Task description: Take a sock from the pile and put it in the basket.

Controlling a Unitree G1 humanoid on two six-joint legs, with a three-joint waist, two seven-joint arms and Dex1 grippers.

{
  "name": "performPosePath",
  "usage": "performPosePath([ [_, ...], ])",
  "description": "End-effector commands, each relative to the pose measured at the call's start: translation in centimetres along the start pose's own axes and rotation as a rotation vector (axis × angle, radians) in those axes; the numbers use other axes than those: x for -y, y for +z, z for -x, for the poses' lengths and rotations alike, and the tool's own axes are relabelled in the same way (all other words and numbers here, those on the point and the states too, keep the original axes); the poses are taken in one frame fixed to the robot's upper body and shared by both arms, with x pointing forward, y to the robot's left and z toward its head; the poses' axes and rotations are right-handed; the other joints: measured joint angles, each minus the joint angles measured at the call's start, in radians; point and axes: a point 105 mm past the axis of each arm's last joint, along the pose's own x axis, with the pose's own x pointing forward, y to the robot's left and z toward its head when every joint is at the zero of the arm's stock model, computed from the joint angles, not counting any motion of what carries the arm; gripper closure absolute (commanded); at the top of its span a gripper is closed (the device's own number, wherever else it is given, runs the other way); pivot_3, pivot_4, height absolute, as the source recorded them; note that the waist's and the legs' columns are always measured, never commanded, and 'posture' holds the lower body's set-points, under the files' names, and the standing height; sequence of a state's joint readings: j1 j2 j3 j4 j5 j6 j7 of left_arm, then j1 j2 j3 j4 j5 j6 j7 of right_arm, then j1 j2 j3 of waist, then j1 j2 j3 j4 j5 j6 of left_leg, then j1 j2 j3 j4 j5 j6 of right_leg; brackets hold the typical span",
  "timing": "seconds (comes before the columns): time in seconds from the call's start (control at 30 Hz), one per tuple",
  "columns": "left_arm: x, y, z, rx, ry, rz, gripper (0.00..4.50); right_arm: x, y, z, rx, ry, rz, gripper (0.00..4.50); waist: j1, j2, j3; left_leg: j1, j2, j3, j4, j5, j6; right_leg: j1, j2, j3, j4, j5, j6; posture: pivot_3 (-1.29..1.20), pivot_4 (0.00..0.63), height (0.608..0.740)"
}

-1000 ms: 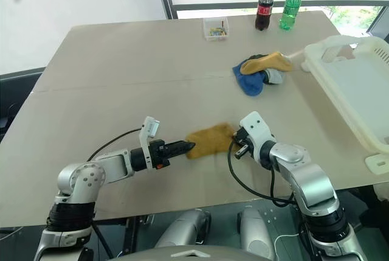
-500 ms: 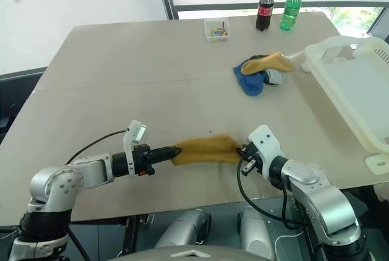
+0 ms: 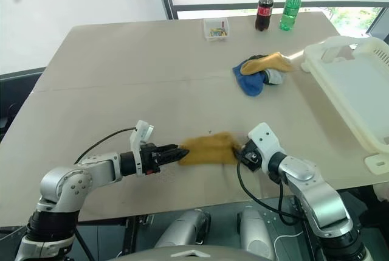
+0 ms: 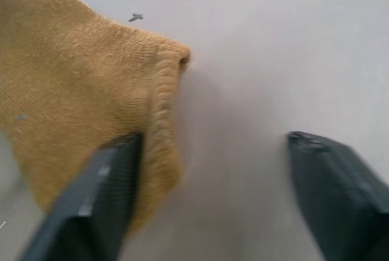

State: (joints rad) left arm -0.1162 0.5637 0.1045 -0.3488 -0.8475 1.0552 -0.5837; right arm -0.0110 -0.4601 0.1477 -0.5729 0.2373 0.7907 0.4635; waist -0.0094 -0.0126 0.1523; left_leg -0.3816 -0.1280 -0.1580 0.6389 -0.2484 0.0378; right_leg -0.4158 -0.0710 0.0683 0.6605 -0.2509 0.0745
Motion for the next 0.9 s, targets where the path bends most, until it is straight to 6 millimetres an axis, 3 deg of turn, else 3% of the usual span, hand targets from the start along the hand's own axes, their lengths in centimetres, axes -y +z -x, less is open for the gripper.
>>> performPosePath([
  [0.03, -0.3, 1.6, 1.5, 0.055, 0.058, -0.051, 0.67, -0.3, 1.8, 1.4, 0.079, 0.039, -0.012, 0.22, 0.0, 0.0, 0.0, 0.0, 0.0, 0.0, 0.0, 0.0, 0.0, 0.0, 0.0, 0.0, 0.0, 0.0, 0.0, 0.0, 0.15, 0.74],
  [0.27, 1.4, 3.0, 2.7, 0.171, -0.039, -0.155, 0.67, 1.0, 4.0, 2.4, 0.188, 0.074, -0.014, 0.22, 0.003, 0.0, 0.0, 0.0, 0.0, 0.0, 0.0, 0.0, 0.0, 0.0, 0.0, 0.0, -0.001, 0.0, 0.0, 0.0, 0.15, 0.74],
  [0.4, 2.8, 4.5, 3.0, 0.324, -0.103, -0.311, 0.67, 5.6, 6.1, 0.4, 0.243, -0.09, 0.003, 0.22, -0.003, 0.0, 0.001, 0.0, 0.0, 0.001, 0.0, 0.0, 0.0, 0.001, 0.0, 0.0, -0.001, 0.0, 0.0, 0.0, 0.15, 0.74],
  [0.6, 2.9, 7.2, 3.2, 0.531, -0.064, -0.428, 0.67, 13.4, 9.2, -4.4, 0.186, -0.355, 0.264, 0.22, 0.0, 0.0, 0.001, 0.0, 0.001, 0.003, 0.0, 0.001, -0.001, 0.0, 0.0, 0.0, -0.001, 0.001, -0.002, 0.0, 0.15, 0.74],
  [0.73, 2.8, 8.2, 3.4, 0.583, -0.013, -0.463, 0.67, 16.5, 10.5, -6.5, 0.145, -0.447, 0.387, 0.22, -0.005, 0.0, 0.001, -0.002, 0.001, 0.004, -0.001, 0.001, -0.001, -0.003, 0.0, 0.0, -0.003, 0.001, -0.002, 0.0, 0.15, 0.74],
  [0.9, 3.6, 9.0, 3.8, 0.646, 0.006, -0.445, 0.67, 18.8, 11.7, -7.2, 0.13, -0.516, 0.398, 0.22, -0.007, 0.0, 0.001, -0.004, 0.001, 0.004, -0.001, 0.0, 0.0, -0.004, 0.0, 0.001, -0.005, 0.001, -0.002, 0.0, 0.15, 0.74],
])
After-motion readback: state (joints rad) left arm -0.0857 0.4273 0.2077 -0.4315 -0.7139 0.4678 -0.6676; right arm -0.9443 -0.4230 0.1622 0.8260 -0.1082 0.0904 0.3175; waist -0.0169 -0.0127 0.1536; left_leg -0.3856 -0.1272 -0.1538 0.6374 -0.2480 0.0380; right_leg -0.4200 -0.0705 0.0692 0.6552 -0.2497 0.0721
